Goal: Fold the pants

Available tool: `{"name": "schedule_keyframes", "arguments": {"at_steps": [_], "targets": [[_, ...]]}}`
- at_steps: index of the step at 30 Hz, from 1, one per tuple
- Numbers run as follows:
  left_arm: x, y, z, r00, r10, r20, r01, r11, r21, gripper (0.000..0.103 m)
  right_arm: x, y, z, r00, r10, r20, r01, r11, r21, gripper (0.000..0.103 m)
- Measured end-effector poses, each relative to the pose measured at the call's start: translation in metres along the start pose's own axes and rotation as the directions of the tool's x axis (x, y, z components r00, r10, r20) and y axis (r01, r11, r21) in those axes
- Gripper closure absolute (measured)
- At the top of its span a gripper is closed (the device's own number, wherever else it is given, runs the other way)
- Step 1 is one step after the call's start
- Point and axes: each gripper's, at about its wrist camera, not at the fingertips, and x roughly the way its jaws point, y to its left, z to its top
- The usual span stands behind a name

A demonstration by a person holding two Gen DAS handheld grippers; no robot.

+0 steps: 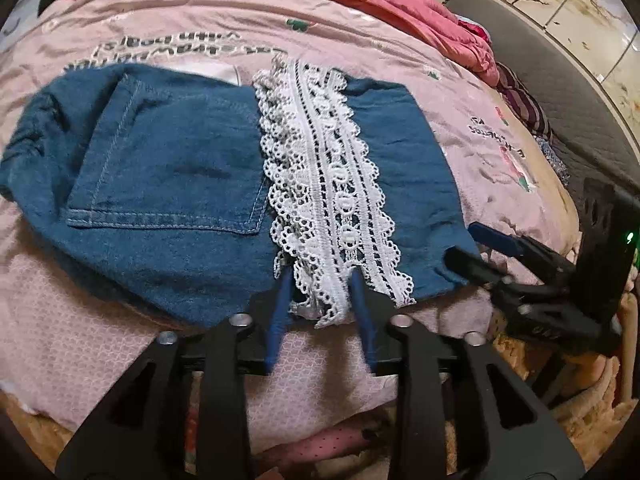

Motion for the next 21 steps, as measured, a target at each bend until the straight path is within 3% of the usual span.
{"name": "schedule_keyframes", "arguments": {"at_steps": [4,5,6,7,9,17,21], "targets": [[-0.007,-0.004,0.002,1.0,0.017,0.014,-0.017,1.0,0.023,0.068,-0.016,-0.007,0.002,0.999,-0.008,0.032,0.007,0.999,0.041,0.028],[-0.009,-0.005,0.002,0.999,0.025,0.022,-0.026,0.999,0.029,0.066,-0.018,-0.009,0.003,0.999,-0.015,0.035,0.013,0.999,0.049,0.026],[-0.011,-0.006,0.003,0.999,0.031,0.029,-0.032,0.999,0.031,0.062,-0.02,-0.012,0.003,0.999,-0.02,0.034,0.018,0.998,0.061,0.016],[-0.013,-0.007,0.004,0.999,0.035,0.035,-0.036,0.999,0.031,0.059,-0.021,-0.014,0.003,0.999,-0.025,0.035,0.022,0.997,0.07,0.012],[-0.017,-0.007,0.005,0.998,0.048,0.047,-0.049,0.998,0.034,0.052,-0.022,-0.018,0.004,0.999,-0.037,0.037,0.033,0.996,0.085,0.012],[-0.038,-0.005,0.011,0.982,0.156,0.11,-0.161,0.986,0.043,0.011,-0.028,-0.025,0.004,0.996,-0.078,0.048,0.073,0.991,0.11,0.004],[-0.046,0.003,0.015,0.966,0.219,0.135,-0.225,0.974,0.032,0.009,-0.03,-0.022,0.008,0.993,-0.099,0.057,0.093,0.991,0.101,0.004]]}}
